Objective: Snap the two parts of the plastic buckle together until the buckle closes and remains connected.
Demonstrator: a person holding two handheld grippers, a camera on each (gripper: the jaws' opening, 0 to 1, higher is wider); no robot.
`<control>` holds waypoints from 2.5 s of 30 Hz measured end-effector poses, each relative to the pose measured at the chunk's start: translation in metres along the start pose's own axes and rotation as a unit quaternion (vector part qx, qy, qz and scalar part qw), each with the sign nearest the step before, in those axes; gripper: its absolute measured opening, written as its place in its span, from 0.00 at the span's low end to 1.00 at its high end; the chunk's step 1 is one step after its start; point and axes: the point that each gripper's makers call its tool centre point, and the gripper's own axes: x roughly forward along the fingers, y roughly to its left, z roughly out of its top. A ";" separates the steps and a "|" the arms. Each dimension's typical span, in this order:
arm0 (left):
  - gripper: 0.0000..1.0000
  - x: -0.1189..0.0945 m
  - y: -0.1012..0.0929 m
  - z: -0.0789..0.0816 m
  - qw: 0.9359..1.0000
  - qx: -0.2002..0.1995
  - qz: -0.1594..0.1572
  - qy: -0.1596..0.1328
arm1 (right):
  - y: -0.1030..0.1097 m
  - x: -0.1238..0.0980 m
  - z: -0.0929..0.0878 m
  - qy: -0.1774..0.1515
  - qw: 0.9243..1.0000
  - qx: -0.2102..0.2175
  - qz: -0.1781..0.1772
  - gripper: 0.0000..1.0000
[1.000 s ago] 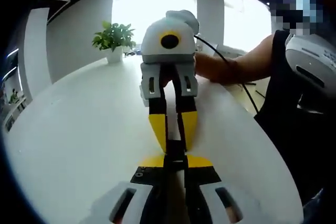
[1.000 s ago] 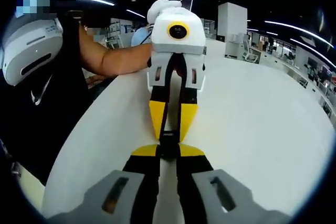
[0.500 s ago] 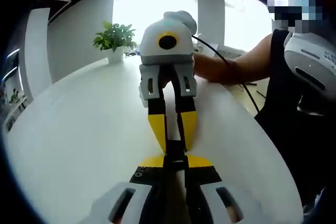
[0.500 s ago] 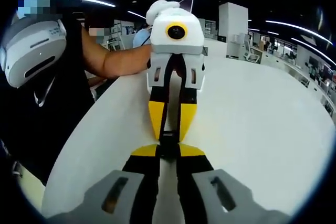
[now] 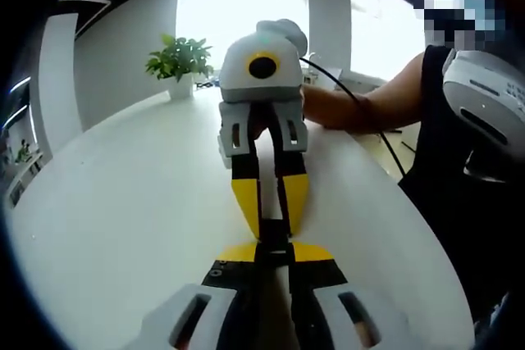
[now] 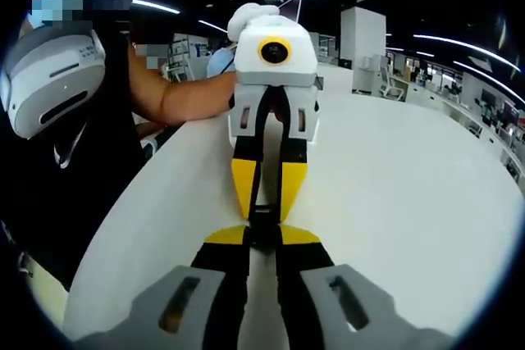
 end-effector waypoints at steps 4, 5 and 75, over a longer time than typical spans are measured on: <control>0.09 -0.001 0.000 0.000 1.000 0.000 0.000 -0.001 | 0.000 0.000 0.000 -0.003 1.000 0.000 -0.001 0.10; 0.09 -0.001 0.000 0.000 1.000 -0.001 0.000 -0.002 | 0.000 0.000 0.000 -0.004 1.000 0.001 -0.001 0.10; 0.11 -0.011 0.015 0.008 0.998 0.013 0.042 -0.039 | -0.014 -0.003 0.014 -0.079 0.992 0.071 -0.062 1.00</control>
